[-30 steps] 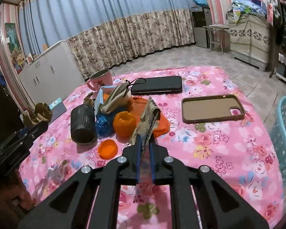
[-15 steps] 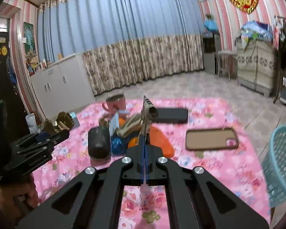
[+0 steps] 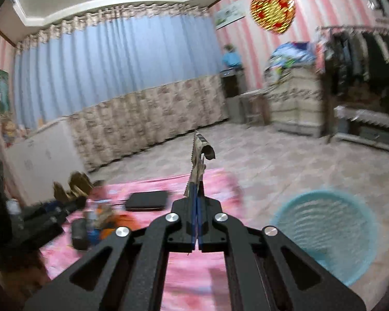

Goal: Collect trash
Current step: 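Carry glove and paper bag over the blue basket and open both tools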

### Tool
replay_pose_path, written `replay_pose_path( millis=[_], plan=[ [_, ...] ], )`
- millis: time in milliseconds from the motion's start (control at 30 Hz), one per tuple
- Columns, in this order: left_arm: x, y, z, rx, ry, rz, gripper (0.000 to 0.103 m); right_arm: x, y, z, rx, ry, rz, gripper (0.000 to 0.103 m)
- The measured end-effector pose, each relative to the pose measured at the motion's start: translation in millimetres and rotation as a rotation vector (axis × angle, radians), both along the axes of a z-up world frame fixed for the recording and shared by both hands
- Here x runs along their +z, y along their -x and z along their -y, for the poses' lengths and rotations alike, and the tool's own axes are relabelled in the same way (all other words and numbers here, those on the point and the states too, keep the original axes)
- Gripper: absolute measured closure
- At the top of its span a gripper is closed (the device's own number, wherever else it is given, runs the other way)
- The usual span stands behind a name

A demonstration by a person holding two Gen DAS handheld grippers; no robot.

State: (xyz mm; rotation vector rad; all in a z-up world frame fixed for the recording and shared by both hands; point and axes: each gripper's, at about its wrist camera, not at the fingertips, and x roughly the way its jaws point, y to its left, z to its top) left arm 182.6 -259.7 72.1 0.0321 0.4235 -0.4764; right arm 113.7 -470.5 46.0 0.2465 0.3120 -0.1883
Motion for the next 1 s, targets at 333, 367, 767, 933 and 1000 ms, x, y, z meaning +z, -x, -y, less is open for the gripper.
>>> replay_pose_path(
  millis=[333, 367, 767, 933, 1000],
  plan=[
    [-31.8, 2.4, 168.5, -0.277, -0.028, -0.038, 0.064, -34.5, 27.0, 89.1, -0.226, 0.025, -0.071, 0.103],
    [-36.0, -1.4, 175.6, -0.285, -0.028, -0.047, 0.064, -38.6, 25.4, 95.3, -0.233, 0.016, -0.078, 0.103],
    [-78.8, -36.0, 236.3, -0.343, -0.026, -0.145, 0.064, -78.5, 14.3, 136.3, -0.314, -0.027, -0.178, 0.102],
    [-92.7, -32.2, 253.5, -0.377, -0.036, -0.181, 0.062, -96.9, 17.8, 146.2, -0.368, -0.067, -0.236, 0.099],
    [-95.8, -30.5, 254.4, -0.39, -0.029, -0.187, 0.062, -104.4, 19.7, 148.6, -0.385, -0.081, -0.255, 0.099]
  ],
)
